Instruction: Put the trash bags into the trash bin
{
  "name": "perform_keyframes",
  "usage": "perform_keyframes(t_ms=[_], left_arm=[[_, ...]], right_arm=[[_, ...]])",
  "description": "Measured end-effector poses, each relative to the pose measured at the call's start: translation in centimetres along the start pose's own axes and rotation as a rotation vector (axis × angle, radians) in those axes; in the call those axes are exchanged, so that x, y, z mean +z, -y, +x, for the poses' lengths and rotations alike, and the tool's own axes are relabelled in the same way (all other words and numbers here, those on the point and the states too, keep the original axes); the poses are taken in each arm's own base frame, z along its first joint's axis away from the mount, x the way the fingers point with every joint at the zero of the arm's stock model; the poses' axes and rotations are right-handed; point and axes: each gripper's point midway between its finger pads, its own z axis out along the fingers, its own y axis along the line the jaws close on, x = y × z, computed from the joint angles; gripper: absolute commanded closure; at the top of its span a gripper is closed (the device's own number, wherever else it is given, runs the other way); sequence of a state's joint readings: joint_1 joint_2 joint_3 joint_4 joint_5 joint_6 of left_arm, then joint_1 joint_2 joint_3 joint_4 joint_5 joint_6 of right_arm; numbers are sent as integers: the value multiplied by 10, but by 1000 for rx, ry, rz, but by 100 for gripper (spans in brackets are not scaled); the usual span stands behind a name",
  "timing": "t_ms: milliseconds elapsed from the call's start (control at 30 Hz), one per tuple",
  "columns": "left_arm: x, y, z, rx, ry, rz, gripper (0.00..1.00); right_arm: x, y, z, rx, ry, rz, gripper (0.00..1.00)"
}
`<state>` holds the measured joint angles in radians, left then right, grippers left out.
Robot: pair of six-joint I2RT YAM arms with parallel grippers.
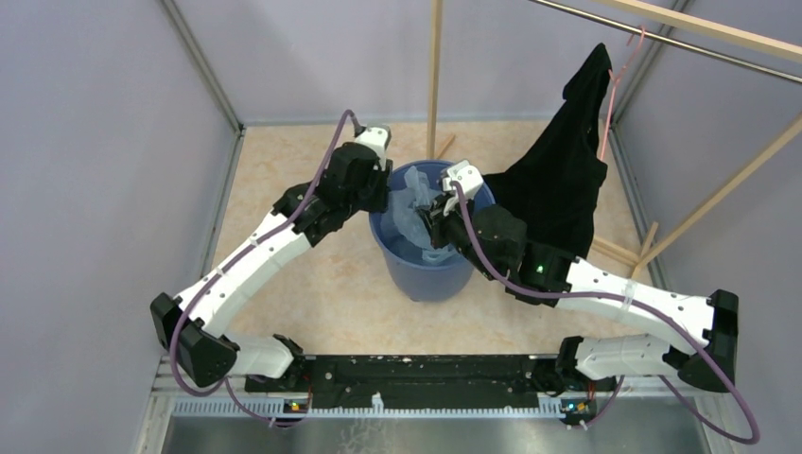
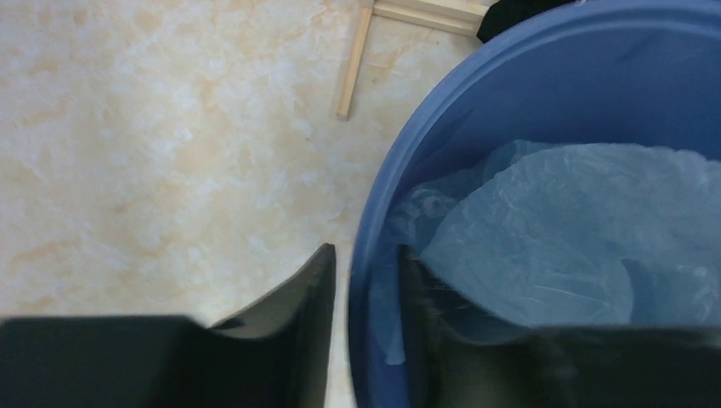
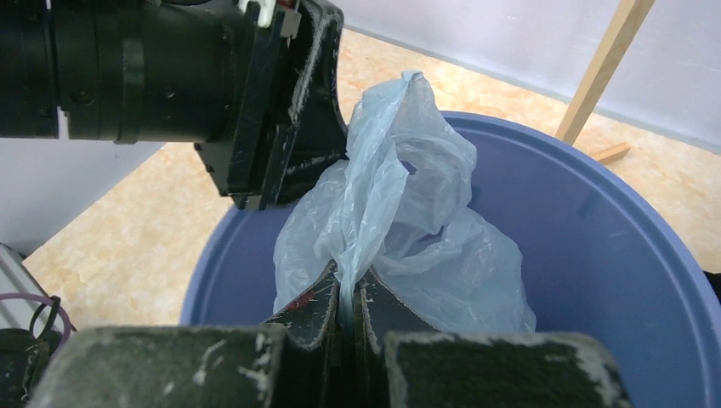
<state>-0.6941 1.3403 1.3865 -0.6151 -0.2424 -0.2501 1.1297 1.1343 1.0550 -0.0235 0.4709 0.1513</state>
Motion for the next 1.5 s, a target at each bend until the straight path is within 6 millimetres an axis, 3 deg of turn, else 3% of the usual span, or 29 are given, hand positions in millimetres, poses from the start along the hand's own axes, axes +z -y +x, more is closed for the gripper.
perform_keyframes(t_ms=[67, 167, 233, 367, 533, 700, 800, 967, 1100, 1167, 1233, 1400, 1500], left_arm=[[-5, -4, 5, -8, -19, -17, 24], [-18, -9, 3, -24, -57, -48, 12], [-32, -10, -10, -40, -54, -57, 10], [-73, -2, -62, -137, 43, -12, 9], [-130, 31, -96, -314, 158, 234, 8], [-150, 70, -101, -414, 153, 477, 9], [-139, 92, -99, -435, 100, 568, 9], [-85, 108, -82, -439, -22, 563, 19], [-57, 104, -70, -402, -71, 501, 21], [-53, 99, -66, -379, -72, 471, 29], [-56, 94, -68, -358, -51, 455, 44], [-73, 83, -77, -308, 29, 445, 79], [-83, 76, -78, -277, 87, 447, 94]], right_arm=[[0, 0, 0, -7, 0, 0, 100], [-1, 1, -2, -21, 4, -1, 100], [-5, 3, -5, -29, 15, -2, 100], [-15, 6, -13, -31, 52, -16, 100], [-20, 2, -15, -39, 81, -60, 100], [-20, 0, -12, -50, 76, -78, 100], [-20, -3, -12, -50, 76, -91, 100], [-21, -8, -12, -48, 73, -123, 100], [-21, -9, -12, -36, 74, -128, 100], [-22, -10, -13, -30, 74, -128, 100], [-22, -10, -12, -25, 73, -127, 97], [-22, -11, -12, -5, 69, -128, 78], [-22, -9, -7, 3, 50, -122, 63]])
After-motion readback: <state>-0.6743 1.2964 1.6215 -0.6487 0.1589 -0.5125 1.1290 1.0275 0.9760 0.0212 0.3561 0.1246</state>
